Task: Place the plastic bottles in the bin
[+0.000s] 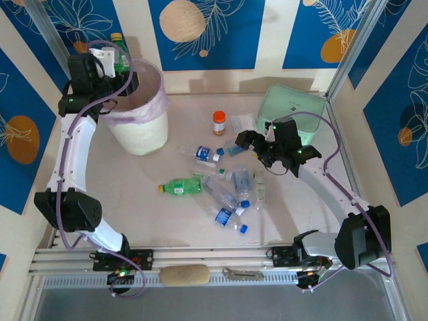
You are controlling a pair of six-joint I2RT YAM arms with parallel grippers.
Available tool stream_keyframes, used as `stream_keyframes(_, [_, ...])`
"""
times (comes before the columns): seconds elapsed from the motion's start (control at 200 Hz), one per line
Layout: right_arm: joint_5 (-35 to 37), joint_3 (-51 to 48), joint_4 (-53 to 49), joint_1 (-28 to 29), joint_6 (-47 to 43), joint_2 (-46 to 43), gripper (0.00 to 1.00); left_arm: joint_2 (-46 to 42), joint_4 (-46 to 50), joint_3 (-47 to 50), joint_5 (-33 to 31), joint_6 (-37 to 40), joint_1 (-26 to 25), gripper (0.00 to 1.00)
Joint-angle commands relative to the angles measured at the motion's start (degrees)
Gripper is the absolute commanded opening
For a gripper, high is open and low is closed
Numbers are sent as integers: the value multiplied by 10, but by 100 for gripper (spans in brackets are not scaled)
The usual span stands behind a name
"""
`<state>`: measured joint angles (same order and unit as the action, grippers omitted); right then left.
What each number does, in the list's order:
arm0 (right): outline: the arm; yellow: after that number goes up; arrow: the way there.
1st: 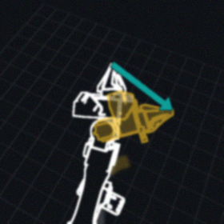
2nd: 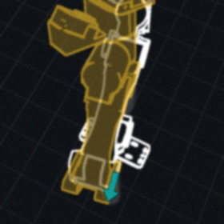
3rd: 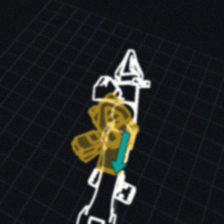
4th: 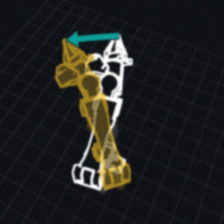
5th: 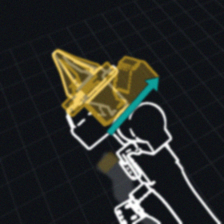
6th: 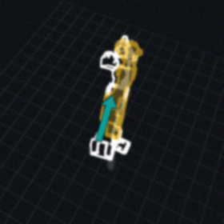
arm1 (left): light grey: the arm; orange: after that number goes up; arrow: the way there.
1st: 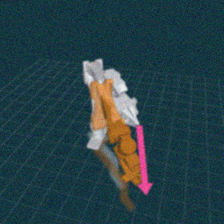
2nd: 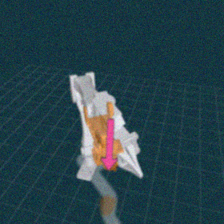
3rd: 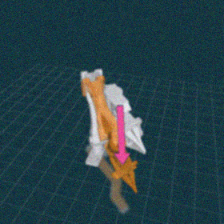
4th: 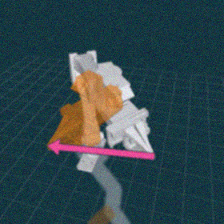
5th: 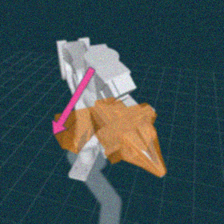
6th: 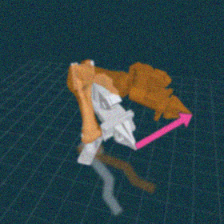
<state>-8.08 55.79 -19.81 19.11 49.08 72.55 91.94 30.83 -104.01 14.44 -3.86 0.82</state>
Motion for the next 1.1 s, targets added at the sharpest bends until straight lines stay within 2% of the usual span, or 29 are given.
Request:
stream_keyframes(0.0, [4,-2,-11,0,-2,-12,99,15,20,-14,-12,18,16,57])
stream_keyframes(0.485, [18,-1,-13,-5,4,-22,99,65,40,-6,-21,15,27,63])
stream_keyframes(0.68, [18,5,-14,-5,6,-20,99,68,40,-5,-20,10,28,71])
stream_keyframes(0.86, [19,0,-11,-6,10,-21,99,66,39,-6,-14,2,27,84])
stream_keyframes(0.995, [19,-6,-8,-6,10,-24,99,59,37,-7,-3,-8,26,90])
stream_keyframes(1.095, [21,-8,-10,-7,7,-24,99,47,35,-7,5,-17,27,98])
